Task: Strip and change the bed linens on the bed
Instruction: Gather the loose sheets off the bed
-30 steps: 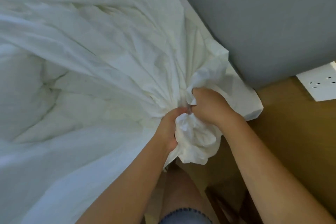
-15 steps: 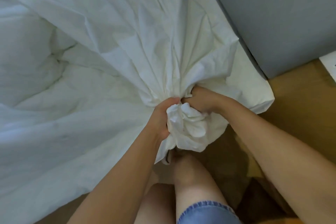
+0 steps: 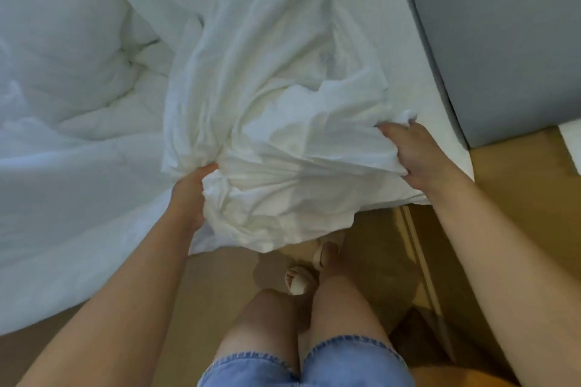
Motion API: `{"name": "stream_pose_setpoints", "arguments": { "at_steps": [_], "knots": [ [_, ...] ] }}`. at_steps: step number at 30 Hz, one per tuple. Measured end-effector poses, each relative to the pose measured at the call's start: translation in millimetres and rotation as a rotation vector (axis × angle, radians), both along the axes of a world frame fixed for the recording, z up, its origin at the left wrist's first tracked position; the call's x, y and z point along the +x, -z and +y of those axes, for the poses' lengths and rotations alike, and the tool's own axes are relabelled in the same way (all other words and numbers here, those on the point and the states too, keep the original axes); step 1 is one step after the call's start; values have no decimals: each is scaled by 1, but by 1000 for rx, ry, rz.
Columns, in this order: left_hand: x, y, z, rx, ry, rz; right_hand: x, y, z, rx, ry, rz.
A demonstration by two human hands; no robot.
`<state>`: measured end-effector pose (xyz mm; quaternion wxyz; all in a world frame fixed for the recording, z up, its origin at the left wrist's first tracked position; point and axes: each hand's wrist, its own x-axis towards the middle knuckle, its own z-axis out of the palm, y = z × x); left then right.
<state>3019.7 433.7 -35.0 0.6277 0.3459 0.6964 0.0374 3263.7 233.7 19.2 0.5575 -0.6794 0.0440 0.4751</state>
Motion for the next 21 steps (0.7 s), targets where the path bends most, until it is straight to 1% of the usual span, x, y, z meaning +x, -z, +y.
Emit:
{"name": "stream_pose_setpoints", "arguments": {
  "at_steps": [2, 4, 6, 7, 9, 11, 13, 14, 16, 17, 19, 21],
  "knots": [
    [3, 9, -10, 75, 89, 116, -4, 17, -7, -146, -138, -39],
    [13, 19, -24, 57, 59, 109, 0, 29, -5, -269, -232, -104],
    [21, 31, -32, 33, 38, 91, 9, 36, 1, -348, -374, -135],
    [22, 35, -32, 30, 33, 93, 13, 38, 4, -363, -465, -114],
    [22, 42, -29, 35, 13, 105, 19, 38, 13, -353, -594, -2],
    [20, 49, -25, 16, 20, 101, 15, 39, 24, -371, -629, 76],
    [16, 53, -22, -13, 45, 90, 0, 48, 36, -427, -633, 7],
    [13, 53, -20, -17, 59, 84, -11, 53, 39, -441, -603, -29],
    [9, 53, -15, 12, 88, 89, -28, 60, 48, -397, -461, -66],
    [7, 51, -12, 52, 115, 137, -37, 62, 51, -367, -405, -66],
    [5, 44, -11, 244, 242, 259, -50, 65, 52, -338, -327, -84],
    [10, 30, -13, 510, 417, 266, -62, 65, 51, -352, -264, -143]
  ]
}}
